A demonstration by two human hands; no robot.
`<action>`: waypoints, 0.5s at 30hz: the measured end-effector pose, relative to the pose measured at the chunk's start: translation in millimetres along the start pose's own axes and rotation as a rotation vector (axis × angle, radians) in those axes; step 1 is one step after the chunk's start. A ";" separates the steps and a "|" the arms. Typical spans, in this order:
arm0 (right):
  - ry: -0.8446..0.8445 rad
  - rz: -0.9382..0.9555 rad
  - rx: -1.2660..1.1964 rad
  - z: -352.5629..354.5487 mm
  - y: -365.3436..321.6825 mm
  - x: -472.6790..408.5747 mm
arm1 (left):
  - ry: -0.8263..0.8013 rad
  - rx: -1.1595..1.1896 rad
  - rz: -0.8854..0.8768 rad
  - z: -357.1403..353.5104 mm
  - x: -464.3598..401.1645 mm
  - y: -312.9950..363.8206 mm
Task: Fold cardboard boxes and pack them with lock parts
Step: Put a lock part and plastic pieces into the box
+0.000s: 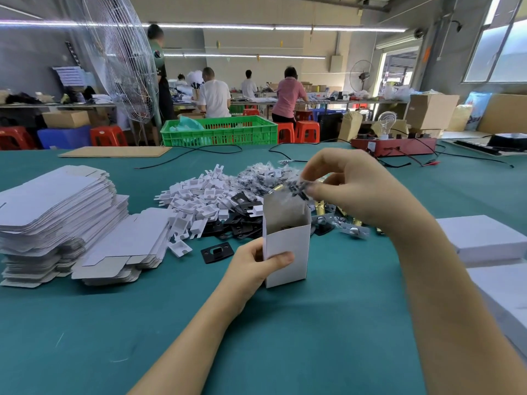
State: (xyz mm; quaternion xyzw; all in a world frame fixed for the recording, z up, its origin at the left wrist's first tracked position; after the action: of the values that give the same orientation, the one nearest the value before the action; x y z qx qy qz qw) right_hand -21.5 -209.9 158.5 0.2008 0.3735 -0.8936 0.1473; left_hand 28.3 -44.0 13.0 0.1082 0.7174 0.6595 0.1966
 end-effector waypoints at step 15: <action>-0.156 0.094 0.383 -44.3 -8.8 -6.6 | -0.004 0.049 0.025 -0.4 -1.0 0.0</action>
State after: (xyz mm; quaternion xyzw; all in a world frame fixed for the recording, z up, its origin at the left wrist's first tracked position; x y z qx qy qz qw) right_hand -8.4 -171.0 138.6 0.1724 0.1745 -0.9532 0.1765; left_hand 29.0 -44.8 13.2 0.1233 0.7317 0.6437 0.1873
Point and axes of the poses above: each hand's wrist, its own x-axis away from the middle knuckle, its own z-axis out of the back of the hand, y = z × x, the point moved 1 cm from there along -x, towards the middle knuckle, and after that the axes turned 1 degree about z, right-handed, at the moved point
